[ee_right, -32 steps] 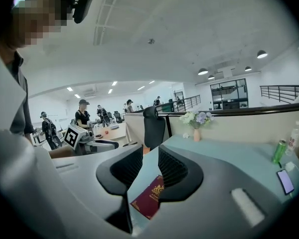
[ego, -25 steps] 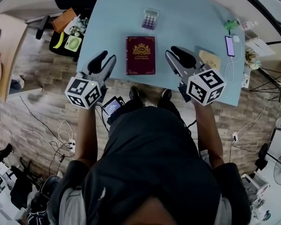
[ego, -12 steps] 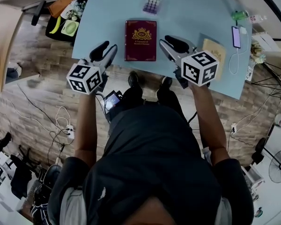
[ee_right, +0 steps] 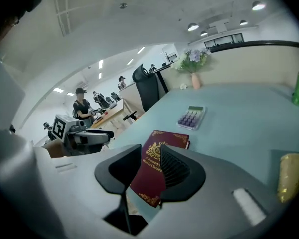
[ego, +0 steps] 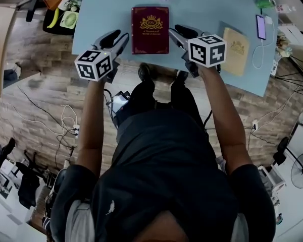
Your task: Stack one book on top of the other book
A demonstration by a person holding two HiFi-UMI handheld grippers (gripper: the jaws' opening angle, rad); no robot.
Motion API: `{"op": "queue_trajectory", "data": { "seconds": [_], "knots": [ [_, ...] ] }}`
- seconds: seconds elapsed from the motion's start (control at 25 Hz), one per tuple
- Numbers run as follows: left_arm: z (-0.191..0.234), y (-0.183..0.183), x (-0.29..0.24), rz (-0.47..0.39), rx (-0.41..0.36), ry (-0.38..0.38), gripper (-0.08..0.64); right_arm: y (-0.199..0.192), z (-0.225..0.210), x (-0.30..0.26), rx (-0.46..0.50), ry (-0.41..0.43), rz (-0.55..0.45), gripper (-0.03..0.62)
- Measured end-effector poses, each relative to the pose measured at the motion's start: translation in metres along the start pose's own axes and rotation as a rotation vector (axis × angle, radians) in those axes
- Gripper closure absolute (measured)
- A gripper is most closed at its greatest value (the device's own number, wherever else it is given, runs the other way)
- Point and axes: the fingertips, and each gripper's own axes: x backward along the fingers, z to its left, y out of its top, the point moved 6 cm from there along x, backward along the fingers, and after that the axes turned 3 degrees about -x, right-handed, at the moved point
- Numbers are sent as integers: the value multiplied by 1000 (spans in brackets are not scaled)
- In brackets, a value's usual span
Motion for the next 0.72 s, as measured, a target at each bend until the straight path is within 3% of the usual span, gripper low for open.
{"op": "queue_trajectory", "data": {
  "seconds": [0.72],
  "knots": [
    [40, -50, -77, 175, 120, -17, 336, -54, -58, -76, -175, -30, 149, 454]
  ]
}}
